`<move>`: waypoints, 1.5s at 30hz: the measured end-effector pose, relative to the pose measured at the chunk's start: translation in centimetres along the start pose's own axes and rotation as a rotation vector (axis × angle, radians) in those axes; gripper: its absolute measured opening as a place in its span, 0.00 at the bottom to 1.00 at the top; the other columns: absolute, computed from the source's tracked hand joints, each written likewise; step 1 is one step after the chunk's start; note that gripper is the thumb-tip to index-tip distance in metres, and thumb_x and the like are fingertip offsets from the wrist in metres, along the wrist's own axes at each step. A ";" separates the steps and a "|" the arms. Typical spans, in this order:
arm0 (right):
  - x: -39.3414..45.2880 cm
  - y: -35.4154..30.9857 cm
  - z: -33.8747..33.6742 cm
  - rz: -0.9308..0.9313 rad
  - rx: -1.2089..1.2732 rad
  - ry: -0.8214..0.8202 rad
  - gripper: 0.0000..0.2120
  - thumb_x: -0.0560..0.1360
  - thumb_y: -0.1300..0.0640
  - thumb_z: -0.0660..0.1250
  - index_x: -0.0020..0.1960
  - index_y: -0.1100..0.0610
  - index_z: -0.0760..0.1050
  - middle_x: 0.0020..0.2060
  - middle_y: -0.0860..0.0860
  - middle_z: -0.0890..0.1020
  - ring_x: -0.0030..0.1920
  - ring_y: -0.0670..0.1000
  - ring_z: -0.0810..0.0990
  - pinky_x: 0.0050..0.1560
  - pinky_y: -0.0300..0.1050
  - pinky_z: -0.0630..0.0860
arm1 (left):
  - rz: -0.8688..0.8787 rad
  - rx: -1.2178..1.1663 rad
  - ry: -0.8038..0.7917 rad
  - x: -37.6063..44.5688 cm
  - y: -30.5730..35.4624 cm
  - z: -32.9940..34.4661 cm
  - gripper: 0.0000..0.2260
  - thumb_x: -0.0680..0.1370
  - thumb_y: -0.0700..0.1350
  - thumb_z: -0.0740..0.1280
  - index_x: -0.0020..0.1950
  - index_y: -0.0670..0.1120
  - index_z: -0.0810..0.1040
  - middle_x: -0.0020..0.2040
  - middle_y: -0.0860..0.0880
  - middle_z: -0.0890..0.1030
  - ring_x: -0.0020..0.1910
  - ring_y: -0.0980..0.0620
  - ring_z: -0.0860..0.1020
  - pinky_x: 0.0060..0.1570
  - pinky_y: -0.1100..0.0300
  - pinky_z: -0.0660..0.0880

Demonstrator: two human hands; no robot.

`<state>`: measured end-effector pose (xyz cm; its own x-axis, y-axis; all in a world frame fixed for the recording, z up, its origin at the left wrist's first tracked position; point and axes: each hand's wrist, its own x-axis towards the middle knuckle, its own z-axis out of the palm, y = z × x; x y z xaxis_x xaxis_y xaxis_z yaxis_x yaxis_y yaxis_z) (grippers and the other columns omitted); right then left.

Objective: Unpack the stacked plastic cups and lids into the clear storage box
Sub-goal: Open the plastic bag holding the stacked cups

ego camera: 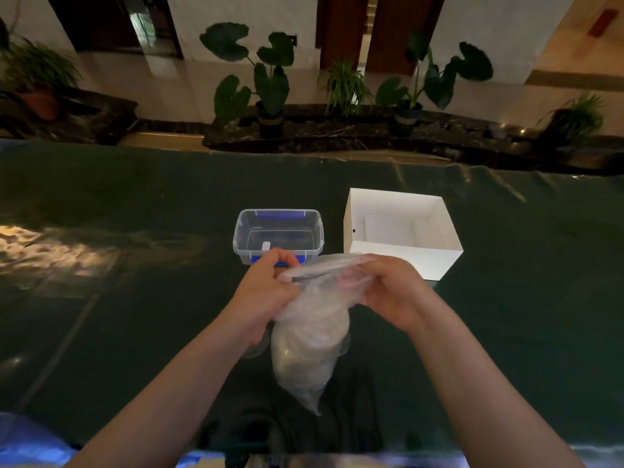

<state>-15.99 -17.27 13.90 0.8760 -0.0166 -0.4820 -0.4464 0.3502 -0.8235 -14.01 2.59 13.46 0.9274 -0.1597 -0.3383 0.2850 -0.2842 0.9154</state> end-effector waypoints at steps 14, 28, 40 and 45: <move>-1.0 1.6 1.2 -0.160 -0.452 -0.240 0.16 0.78 0.66 0.65 0.47 0.48 0.86 0.48 0.44 0.84 0.46 0.44 0.83 0.39 0.35 0.79 | -0.119 -0.442 0.145 -1.3 -0.3 -2.5 0.08 0.78 0.37 0.62 0.45 0.45 0.80 0.26 0.53 0.78 0.25 0.58 0.77 0.25 0.63 0.74; 3.1 5.6 9.2 -0.582 -0.957 -0.188 0.26 0.77 0.46 0.66 0.68 0.36 0.56 0.69 0.49 0.65 0.61 0.49 0.73 0.55 0.41 0.70 | 0.268 -0.111 0.434 -3.2 3.3 -3.9 0.05 0.77 0.38 0.63 0.42 0.47 0.75 0.36 0.46 0.77 0.35 0.49 0.78 0.33 0.53 0.77; 7.2 13.8 10.8 -0.377 -0.822 -0.222 0.37 0.71 0.46 0.68 0.74 0.50 0.54 0.69 0.51 0.68 0.67 0.50 0.71 0.68 0.50 0.71 | 0.094 0.107 0.363 2.1 -3.8 -3.7 0.08 0.77 0.37 0.63 0.43 0.50 0.75 0.42 0.50 0.79 0.41 0.54 0.78 0.34 0.65 0.72; 9.3 17.1 7.1 -0.192 -0.886 -0.092 0.38 0.70 0.56 0.75 0.73 0.51 0.57 0.67 0.52 0.71 0.65 0.52 0.74 0.60 0.40 0.73 | 0.012 0.135 0.235 3.5 -8.1 -2.1 0.07 0.78 0.38 0.63 0.44 0.49 0.75 0.42 0.50 0.79 0.42 0.52 0.78 0.41 0.57 0.75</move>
<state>-14.22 -4.78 -2.56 0.9439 0.0874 -0.3184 -0.2350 -0.4996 -0.8338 -12.58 6.30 5.33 0.9659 0.0550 -0.2531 0.2530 -0.4092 0.8767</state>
